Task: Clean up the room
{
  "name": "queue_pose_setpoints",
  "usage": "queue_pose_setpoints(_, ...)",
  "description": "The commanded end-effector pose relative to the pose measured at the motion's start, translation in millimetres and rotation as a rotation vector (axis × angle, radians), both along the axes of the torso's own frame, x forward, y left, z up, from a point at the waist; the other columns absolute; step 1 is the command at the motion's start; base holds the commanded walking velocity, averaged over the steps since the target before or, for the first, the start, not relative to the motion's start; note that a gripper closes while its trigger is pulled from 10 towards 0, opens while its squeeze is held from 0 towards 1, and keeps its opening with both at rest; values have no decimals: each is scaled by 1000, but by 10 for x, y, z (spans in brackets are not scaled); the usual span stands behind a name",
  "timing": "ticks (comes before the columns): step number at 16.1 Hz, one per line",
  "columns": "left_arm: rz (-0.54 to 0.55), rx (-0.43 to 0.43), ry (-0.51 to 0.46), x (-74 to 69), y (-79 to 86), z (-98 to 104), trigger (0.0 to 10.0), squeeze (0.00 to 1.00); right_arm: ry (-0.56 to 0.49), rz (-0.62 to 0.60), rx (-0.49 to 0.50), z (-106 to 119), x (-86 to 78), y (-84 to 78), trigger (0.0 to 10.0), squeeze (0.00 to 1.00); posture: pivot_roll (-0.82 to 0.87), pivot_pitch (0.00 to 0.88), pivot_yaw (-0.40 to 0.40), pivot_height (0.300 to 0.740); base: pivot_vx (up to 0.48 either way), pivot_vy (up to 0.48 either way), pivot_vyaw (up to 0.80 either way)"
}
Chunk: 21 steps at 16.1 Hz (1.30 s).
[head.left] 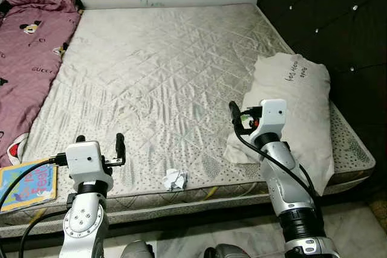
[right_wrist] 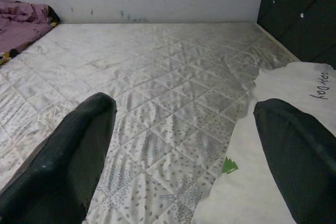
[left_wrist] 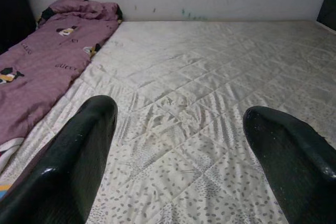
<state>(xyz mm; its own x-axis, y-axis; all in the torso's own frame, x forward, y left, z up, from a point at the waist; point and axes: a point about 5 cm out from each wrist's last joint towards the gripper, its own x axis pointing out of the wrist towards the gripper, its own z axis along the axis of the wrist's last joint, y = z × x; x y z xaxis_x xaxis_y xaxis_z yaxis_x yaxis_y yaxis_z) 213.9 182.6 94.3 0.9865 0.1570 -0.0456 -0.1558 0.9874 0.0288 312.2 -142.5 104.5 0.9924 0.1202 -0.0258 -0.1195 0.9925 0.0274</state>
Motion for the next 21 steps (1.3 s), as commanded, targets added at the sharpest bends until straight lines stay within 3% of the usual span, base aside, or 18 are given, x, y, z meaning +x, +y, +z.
queue_pose_setpoints(1,10,7,-18,7,21,52,10000,0,-4,9,5,23,-5,6,10000,0,-5,67,-11,740,0,0,0)
queue_pose_setpoints(11,11,3,-13,15,10,52,10000,0,-1,59,2,23,-11,78,10000,0,-8,79,-13,740,0,0,0)
queue_pose_setpoints(21,20,0,-16,32,8,48,10000,0,-3,84,3,20,-10,97,10000,0,-9,67,-19,649,0,0,0)
